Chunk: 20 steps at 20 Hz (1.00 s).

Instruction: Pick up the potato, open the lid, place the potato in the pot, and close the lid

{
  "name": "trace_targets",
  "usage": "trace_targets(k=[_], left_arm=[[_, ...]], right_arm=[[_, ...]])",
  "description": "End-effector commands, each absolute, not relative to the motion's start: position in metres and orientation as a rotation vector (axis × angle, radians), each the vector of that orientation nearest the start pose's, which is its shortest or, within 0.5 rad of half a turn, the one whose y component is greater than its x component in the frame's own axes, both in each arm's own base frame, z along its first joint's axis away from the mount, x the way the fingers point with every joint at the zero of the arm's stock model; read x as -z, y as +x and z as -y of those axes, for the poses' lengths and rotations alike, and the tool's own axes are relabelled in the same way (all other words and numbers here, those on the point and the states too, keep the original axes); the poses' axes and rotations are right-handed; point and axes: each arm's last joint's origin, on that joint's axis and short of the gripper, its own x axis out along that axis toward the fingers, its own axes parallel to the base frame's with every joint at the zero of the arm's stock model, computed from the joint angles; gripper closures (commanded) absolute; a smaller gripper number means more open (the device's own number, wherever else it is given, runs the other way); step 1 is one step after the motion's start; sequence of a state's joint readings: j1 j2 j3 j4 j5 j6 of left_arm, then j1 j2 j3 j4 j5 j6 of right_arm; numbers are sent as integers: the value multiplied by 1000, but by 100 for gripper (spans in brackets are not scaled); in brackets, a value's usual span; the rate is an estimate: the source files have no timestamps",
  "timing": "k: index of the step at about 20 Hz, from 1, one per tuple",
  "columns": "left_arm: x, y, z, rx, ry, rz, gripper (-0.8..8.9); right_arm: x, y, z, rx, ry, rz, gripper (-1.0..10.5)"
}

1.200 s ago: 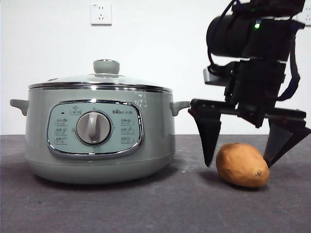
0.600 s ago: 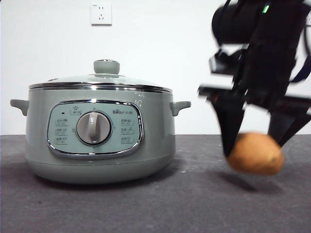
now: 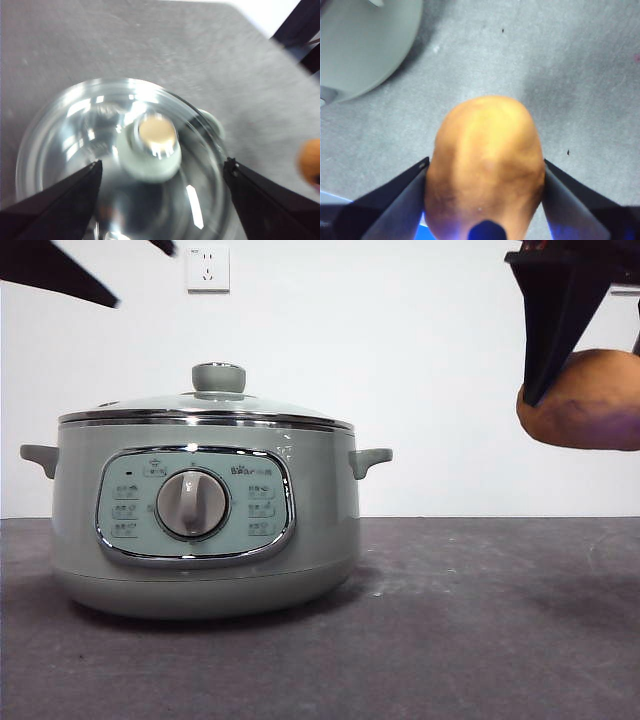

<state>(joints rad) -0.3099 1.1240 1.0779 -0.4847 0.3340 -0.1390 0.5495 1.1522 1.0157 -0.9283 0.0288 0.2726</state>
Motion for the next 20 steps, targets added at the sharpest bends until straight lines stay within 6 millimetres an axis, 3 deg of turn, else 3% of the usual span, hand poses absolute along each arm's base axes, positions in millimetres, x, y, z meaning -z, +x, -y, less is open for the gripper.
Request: trace_targets(k=[1, 7, 12, 16, 17, 20], left_arm=[[-340, 236, 100, 577, -39, -589, 405], [-315, 263, 133, 552, 25, -608, 406], [-293, 278, 141, 522, 47, -671, 406], [-290, 280, 142, 521, 48, -674, 410], [-290, 280, 142, 521, 49, -674, 442], [-289, 279, 142, 531, 82, -680, 794]], right_arm=[[-287, 179, -109, -324, -71, -1079, 953], [-287, 179, -109, -324, -72, -1081, 948], [-287, 179, -109, -324, -72, -1080, 948], [-287, 179, -109, -321, -73, -1079, 948], [-287, 179, -108, -320, -73, -1079, 948], [-287, 179, -108, -320, -72, -1079, 948]])
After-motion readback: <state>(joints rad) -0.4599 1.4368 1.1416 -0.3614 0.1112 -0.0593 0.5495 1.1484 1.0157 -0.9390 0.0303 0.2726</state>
